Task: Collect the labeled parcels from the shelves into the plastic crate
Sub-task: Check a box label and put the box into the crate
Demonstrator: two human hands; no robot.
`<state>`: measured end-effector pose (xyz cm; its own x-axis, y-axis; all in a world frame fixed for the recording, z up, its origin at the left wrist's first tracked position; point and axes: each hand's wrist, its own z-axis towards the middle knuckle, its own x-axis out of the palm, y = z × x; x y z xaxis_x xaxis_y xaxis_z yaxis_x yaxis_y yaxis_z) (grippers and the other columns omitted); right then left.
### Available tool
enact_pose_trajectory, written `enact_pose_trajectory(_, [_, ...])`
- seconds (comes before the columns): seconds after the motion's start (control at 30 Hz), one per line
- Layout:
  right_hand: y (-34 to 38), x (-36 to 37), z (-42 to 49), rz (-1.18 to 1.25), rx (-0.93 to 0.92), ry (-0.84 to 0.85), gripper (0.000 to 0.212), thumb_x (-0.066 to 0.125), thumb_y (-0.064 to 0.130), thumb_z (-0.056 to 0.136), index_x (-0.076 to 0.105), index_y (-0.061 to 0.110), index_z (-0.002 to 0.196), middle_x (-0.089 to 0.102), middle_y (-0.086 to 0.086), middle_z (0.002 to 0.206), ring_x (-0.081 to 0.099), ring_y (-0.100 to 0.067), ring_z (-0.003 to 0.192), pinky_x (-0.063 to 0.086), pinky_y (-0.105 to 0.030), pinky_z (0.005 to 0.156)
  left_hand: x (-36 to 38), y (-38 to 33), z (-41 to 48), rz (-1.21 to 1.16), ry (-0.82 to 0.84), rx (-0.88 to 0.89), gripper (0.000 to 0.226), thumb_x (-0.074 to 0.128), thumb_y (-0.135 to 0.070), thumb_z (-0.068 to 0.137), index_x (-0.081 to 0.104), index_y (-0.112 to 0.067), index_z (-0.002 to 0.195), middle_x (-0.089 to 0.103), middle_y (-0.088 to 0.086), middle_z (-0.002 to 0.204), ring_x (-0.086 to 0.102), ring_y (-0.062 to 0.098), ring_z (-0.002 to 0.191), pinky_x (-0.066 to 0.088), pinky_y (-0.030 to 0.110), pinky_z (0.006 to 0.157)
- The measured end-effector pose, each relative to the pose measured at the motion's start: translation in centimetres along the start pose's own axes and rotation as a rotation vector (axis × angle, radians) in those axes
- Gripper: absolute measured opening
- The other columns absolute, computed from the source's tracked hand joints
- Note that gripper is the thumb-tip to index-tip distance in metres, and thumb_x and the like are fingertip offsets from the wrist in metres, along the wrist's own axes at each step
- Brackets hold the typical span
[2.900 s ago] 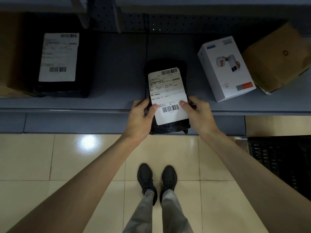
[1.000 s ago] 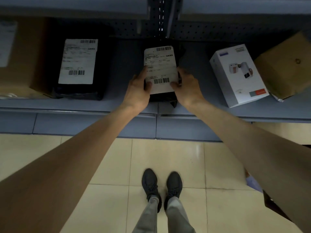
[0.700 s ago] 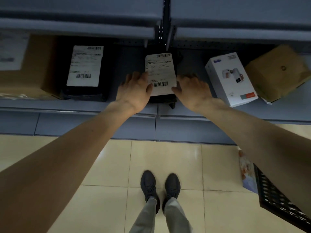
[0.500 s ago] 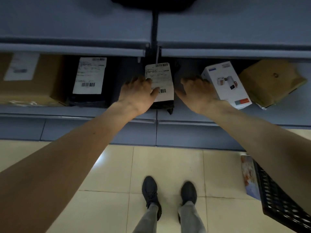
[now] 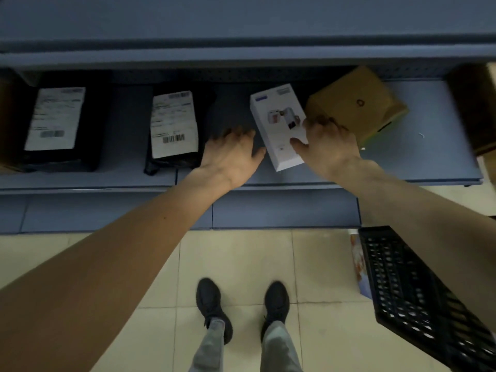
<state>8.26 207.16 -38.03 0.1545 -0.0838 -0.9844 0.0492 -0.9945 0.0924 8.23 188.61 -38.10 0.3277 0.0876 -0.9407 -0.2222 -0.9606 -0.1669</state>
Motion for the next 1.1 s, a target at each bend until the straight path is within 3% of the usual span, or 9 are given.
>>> enact_pose_trajectory(0.27, [-3.6, 3.0, 0.9, 0.226, 0.115, 0.074, 0.044, 0.047, 0.04, 0.101, 0.052, 0.003, 0.125, 0.061, -0.02, 0.121, 0.058, -0.038, 0.109, 0.044, -0.037, 0.079, 3.1, -3.9, 2.0, -0.054, 0.034, -0.006, 0.053, 0.039, -0.047, 0.105, 0.035, -0.019, 0.15, 0.055, 0.013, 0.136, 0.054, 0.034, 0.12, 0.044, 0.041, 0.083])
enact_pose_trajectory(0.33, [-3.3, 4.4, 1.4, 0.377, 0.169, 0.143, 0.042, 0.049, 0.038, 0.101, 0.051, 0.003, 0.123, 0.06, -0.019, 0.122, 0.058, -0.038, 0.109, 0.042, -0.036, 0.077, 3.8, -4.1, 2.2, -0.093, 0.033, -0.026, 0.06, 0.04, -0.046, 0.105, 0.024, -0.018, 0.157, 0.054, 0.015, 0.138, 0.054, 0.035, 0.121, 0.044, 0.042, 0.084])
enact_pose_trajectory(0.43, [-2.8, 5.8, 1.7, 0.553, 0.241, 0.153, 0.046, 0.052, 0.04, 0.099, 0.05, 0.003, 0.126, 0.058, -0.019, 0.124, 0.056, -0.038, 0.113, 0.049, -0.042, 0.088, 4.5, -4.1, 2.1, -0.169, 0.019, -0.045, 0.066, 0.041, -0.042, 0.106, 0.014, -0.017, 0.16, 0.055, 0.017, 0.137, 0.054, 0.036, 0.122, 0.047, 0.046, 0.088])
enact_pose_trajectory(0.6, [-1.2, 6.8, -0.2, 0.69, 0.288, 0.122, 0.043, 0.056, 0.035, 0.097, 0.051, 0.002, 0.124, 0.056, -0.019, 0.123, 0.055, -0.037, 0.11, 0.049, -0.04, 0.085, 5.4, -3.9, 0.6, -0.294, -0.029, -0.076, 0.064, 0.045, -0.034, 0.106, 0.016, -0.015, 0.16, 0.052, 0.019, 0.135, 0.053, 0.037, 0.12, 0.047, 0.046, 0.085])
enact_pose_trajectory(0.83, [1.3, 7.4, -5.3, 0.783, 0.343, 0.079, 0.035, 0.059, 0.031, 0.097, 0.049, 0.006, 0.119, 0.053, -0.013, 0.117, 0.056, -0.03, 0.101, 0.052, -0.048, 0.083, 7.2, -3.7, -3.5, -0.441, -0.047, -0.12, 0.063, 0.045, -0.025, 0.107, 0.015, -0.013, 0.161, 0.053, 0.019, 0.131, 0.054, 0.033, 0.119, 0.047, 0.041, 0.089])
enact_pose_trajectory(0.97, [1.5, 7.6, -7.1, 0.859, 0.365, 0.087, 0.029, 0.061, 0.031, 0.096, 0.049, 0.013, 0.115, 0.056, -0.008, 0.113, 0.058, -0.022, 0.098, 0.052, -0.036, 0.079, 7.6, -4.0, -5.1, -0.535, -0.03, -0.143, 0.062, 0.042, -0.026, 0.108, 0.011, -0.017, 0.162, 0.049, 0.014, 0.139, 0.047, 0.026, 0.128, 0.043, 0.036, 0.098])
enact_pose_trajectory(1.1, [1.3, 7.1, -7.3, 0.972, 0.422, 0.108, 0.022, 0.06, 0.033, 0.097, 0.049, 0.019, 0.11, 0.061, 0.002, 0.098, 0.058, -0.007, 0.083, 0.042, -0.014, 0.065, 7.8, -3.9, -5.6, -0.59, -0.051, -0.135, 0.061, 0.041, -0.027, 0.109, 0.011, -0.02, 0.162, 0.048, 0.01, 0.139, 0.046, 0.022, 0.128, 0.04, 0.029, 0.097])
